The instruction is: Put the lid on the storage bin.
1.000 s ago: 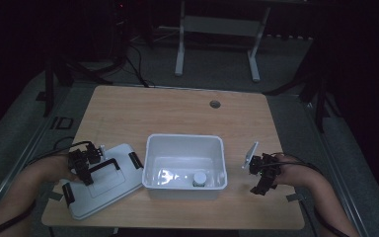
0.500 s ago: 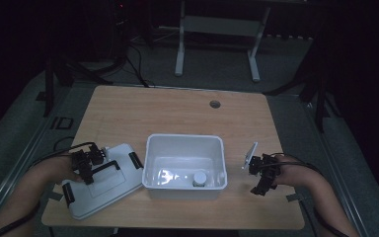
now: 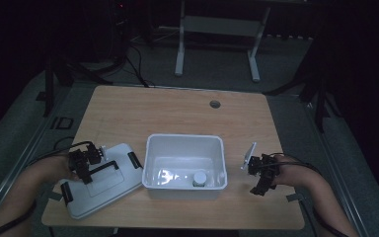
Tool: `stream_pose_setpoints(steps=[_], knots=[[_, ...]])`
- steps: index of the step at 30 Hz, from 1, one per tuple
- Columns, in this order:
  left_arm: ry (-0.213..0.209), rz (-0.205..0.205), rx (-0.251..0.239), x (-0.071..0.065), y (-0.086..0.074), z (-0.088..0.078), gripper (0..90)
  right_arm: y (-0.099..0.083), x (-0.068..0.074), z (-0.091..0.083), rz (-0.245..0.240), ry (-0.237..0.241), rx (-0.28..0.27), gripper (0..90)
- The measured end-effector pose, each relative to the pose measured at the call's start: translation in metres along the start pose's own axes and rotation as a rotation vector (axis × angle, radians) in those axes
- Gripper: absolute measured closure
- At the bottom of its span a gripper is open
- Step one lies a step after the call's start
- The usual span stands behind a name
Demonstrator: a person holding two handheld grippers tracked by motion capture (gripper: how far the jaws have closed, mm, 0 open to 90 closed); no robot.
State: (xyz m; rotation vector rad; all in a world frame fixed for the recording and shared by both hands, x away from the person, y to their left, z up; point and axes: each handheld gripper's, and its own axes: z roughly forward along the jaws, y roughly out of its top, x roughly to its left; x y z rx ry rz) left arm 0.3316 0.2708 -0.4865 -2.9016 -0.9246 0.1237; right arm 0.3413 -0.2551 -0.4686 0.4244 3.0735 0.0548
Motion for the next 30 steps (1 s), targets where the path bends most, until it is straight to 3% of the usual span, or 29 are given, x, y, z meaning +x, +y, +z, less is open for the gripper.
stream_pose_setpoints(steps=[8,14,17,21,22,25,30], knots=[[0.014,-0.009,-0.034,0.002,-0.019,-0.03,83.3,0.0,-0.001,-0.003,0.008,-0.004,-0.004,14.1],[0.022,-0.013,-0.032,-0.002,-0.029,-0.049,83.3,0.0,0.001,-0.006,0.0,-0.008,-0.006,14.1],[0.053,-0.017,-0.029,-0.003,-0.037,-0.067,83.2,-0.001,0.001,-0.008,0.002,-0.013,-0.006,14.1],[0.062,-0.032,-0.085,-0.002,-0.048,-0.091,83.2,-0.003,0.001,-0.008,0.01,-0.014,-0.007,14.1],[0.062,-0.032,-0.085,-0.002,-0.048,-0.091,83.2,-0.003,0.001,-0.008,0.01,-0.014,-0.007,14.1],[0.094,-0.031,-0.098,-0.005,-0.05,-0.114,83.2,-0.005,0.001,-0.007,0.013,-0.006,0.002,14.1],[0.115,0.001,-0.109,-0.012,-0.042,-0.136,83.2,-0.005,0.0,-0.008,0.017,-0.01,-0.005,14.1]])
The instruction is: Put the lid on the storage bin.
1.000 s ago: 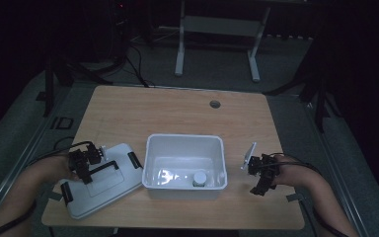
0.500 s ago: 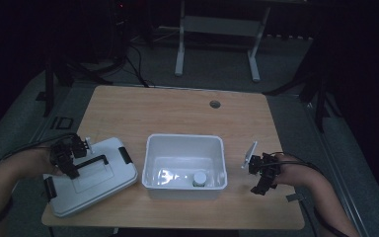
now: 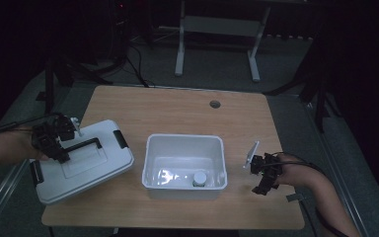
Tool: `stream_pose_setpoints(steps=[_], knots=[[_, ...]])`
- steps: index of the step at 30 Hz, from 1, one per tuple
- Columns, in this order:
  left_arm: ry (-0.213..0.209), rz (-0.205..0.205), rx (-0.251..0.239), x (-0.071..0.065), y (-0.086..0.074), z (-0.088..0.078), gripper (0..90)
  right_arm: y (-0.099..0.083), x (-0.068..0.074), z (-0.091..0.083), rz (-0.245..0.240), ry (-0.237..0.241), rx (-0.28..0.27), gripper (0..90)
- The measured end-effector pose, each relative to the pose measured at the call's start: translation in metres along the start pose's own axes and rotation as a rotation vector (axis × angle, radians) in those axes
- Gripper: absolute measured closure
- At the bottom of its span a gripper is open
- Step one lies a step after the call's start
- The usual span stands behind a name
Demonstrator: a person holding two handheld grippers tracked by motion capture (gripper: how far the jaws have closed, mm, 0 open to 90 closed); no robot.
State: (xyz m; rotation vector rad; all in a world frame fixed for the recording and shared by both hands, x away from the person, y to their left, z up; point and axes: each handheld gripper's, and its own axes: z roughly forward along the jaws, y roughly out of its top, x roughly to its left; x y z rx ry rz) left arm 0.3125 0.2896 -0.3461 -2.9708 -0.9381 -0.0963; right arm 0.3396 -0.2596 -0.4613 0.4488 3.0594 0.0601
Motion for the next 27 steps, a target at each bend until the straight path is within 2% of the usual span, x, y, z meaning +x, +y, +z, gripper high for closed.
stream_pose_setpoints(steps=[2,7,8,10,15,24,27], knots=[[0.0,0.002,-0.01,0.0,0.003,-0.004,83.2,0.0,0.0,0.0,-0.001,-0.001,-0.002,14.1],[-0.002,0.042,-0.042,-0.007,0.019,-0.015,83.2,0.001,0.0,0.0,-0.005,0.001,-0.008,14.1],[0.01,0.05,-0.043,-0.008,0.023,-0.017,83.2,0.001,0.0,0.001,-0.006,0.002,-0.007,14.1],[0.0,0.074,-0.052,-0.013,0.033,-0.021,83.2,0.0,0.0,0.001,-0.002,0.002,0.002,14.1],[0.011,0.127,-0.057,-0.022,0.059,-0.028,83.2,-0.001,0.001,0.002,-0.003,0.005,0.0,14.1],[-0.003,0.237,-0.089,-0.042,0.104,-0.032,83.2,-0.003,0.001,0.003,-0.001,0.009,0.002,14.1],[-0.011,0.273,-0.086,-0.049,0.12,-0.033,83.2,-0.004,0.001,0.002,0.002,0.008,-0.004,14.1]])
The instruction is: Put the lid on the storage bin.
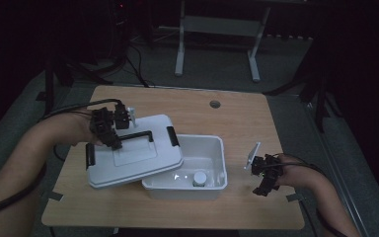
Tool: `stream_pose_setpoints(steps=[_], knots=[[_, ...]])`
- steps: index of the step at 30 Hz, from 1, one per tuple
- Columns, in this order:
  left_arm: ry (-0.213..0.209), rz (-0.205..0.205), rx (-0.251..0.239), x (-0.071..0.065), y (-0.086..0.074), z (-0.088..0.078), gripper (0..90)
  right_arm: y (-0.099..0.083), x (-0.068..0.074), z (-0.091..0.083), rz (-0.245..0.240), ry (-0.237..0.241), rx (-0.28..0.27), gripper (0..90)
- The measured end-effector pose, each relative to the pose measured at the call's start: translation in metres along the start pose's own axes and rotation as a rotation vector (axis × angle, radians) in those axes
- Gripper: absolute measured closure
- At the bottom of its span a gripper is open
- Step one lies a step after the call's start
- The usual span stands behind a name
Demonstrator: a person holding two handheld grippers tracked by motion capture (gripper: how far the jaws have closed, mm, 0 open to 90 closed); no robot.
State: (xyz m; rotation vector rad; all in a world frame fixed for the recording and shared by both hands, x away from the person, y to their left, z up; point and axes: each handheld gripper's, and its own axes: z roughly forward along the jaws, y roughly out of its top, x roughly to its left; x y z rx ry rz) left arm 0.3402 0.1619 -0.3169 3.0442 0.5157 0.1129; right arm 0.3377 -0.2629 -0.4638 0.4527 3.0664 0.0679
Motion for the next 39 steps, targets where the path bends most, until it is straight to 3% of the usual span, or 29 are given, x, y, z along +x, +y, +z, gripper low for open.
stream_pose_setpoints(steps=[15,20,24,28,39], knots=[[-0.023,0.166,-0.026,-0.012,0.085,0.007,83.2,-0.009,0.0,-0.001,0.013,0.001,-0.001,14.1],[-0.033,0.21,-0.035,-0.016,0.106,0.015,83.2,-0.01,0.001,0.0,0.014,0.005,-0.001,14.1],[-0.042,0.228,-0.024,-0.018,0.113,0.024,83.1,-0.011,0.0,0.001,0.012,0.009,0.002,14.2],[-0.077,0.224,-0.024,-0.016,0.116,0.033,83.1,-0.011,0.0,0.001,0.02,0.015,0.001,14.6],[-0.088,0.247,-0.022,-0.019,0.122,0.048,83.1,-0.008,0.0,0.003,0.014,0.017,0.005,14.6]])
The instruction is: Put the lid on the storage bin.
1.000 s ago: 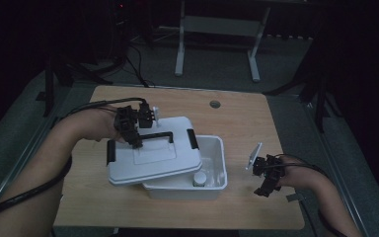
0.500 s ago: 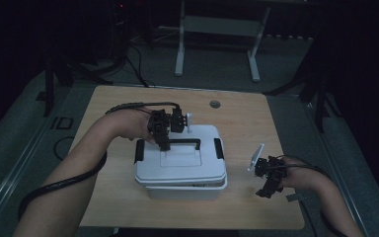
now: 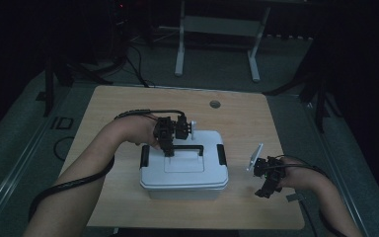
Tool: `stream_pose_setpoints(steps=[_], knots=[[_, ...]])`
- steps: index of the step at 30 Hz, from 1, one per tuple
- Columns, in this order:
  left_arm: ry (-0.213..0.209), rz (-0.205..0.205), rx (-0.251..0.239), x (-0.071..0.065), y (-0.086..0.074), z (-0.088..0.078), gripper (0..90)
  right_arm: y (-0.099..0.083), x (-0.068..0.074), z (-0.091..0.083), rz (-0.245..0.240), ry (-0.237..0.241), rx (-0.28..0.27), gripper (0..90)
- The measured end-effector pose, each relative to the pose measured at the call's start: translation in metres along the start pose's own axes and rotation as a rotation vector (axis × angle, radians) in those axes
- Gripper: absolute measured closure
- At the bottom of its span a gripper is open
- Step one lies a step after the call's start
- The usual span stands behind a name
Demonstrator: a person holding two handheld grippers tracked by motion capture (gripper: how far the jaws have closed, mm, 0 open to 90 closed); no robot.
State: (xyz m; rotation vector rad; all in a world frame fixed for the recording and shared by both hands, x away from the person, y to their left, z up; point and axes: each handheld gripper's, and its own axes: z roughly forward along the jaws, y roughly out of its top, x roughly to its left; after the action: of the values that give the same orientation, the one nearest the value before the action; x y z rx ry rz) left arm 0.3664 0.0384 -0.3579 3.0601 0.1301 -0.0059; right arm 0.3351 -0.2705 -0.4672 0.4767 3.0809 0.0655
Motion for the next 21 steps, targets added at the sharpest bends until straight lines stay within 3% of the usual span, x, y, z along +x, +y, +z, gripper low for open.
stream_pose_setpoints(steps=[2,10,21], knots=[[-0.006,0.005,-0.012,-0.0009,0.0002,-0.0005,83.1,0.0002,-0.0003,0.001,0.001,0.002,0.001,14.6],[-0.021,0.015,0.02,0.0004,0.0064,0.007,83.0,0.0014,0.0006,0.0025,0.001,0.006,0.002,14.6],[-0.025,0.006,0.0,0.0022,0.0039,0.0073,82.8,0.0015,0.0008,0.0055,-0.003,0.012,0.002,14.6]])
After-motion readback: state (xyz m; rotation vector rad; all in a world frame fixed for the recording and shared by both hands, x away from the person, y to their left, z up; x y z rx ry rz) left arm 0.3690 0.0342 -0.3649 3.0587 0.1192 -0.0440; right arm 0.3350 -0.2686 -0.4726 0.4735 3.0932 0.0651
